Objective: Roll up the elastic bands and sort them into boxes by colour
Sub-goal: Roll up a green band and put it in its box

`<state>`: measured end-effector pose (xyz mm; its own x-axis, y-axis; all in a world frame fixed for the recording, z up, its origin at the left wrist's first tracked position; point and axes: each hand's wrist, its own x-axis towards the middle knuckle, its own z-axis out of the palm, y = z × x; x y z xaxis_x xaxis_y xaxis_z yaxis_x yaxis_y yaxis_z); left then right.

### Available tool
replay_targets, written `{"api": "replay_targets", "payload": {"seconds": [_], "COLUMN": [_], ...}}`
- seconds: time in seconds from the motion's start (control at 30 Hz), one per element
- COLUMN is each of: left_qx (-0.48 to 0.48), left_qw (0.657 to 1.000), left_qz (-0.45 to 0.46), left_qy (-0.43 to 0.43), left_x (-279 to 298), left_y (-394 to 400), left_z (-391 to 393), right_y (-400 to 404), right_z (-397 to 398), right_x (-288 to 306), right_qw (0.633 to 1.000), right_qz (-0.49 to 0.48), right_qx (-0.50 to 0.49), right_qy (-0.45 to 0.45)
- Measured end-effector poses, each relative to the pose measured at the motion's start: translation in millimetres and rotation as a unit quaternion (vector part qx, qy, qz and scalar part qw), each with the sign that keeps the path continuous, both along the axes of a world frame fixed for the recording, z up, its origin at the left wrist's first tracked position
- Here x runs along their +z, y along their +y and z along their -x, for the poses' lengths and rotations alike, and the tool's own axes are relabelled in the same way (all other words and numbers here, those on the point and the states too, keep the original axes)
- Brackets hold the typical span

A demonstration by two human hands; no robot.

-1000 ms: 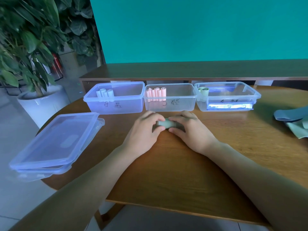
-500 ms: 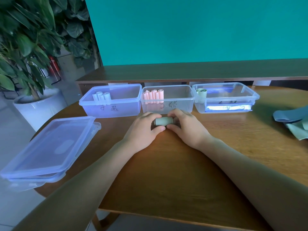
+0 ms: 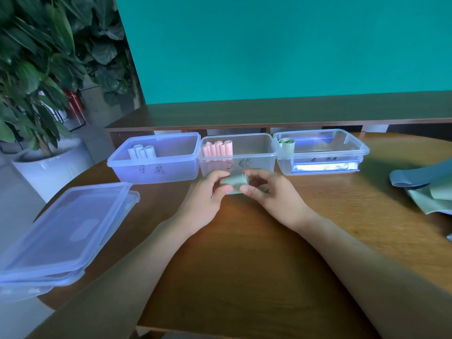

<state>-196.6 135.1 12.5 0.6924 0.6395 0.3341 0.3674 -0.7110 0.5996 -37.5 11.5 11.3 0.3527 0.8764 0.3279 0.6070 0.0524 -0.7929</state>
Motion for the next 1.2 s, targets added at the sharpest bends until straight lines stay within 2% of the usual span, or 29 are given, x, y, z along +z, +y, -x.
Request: {"api": "replay_targets", "payload": {"seconds": [0.17,0.33,0.6,1.03,1.13,1.2], "left_qx": [-0.030,-0.056,-0.081,-0.046,-0.004,0.020], "left_qw": [0.998,0.993,0.980,0.960,0.955,0.957], "left_qz": [0.034,0.068,0.092,0.127,0.106,0.071], "left_qy": [-0.046,-0.085,-0.155,-0.244,-0.277,-0.282], "left_x": [1,8,30,35,31,22], "left_y": [-27,-50,-82,-85,-78,-72], "left_z": [-12,-35,-88,-151,-158,-161], "right_y": [-35,-66,-103,-92,-78,-66], "right_z": [-9,-30,-67,-131,-147,-162], "right_x": [9,23,58,90,99,103], "right_qw": [0.997,0.997,0.984,0.992,0.992,0.993], "right_qz": [-0.026,-0.010,-0.061,-0.042,-0.034,-0.020], "right_qx": [0.013,0.000,-0.009,-0.072,-0.094,-0.114], "right_qy": [0.078,0.074,0.165,0.095,0.070,0.021]}}
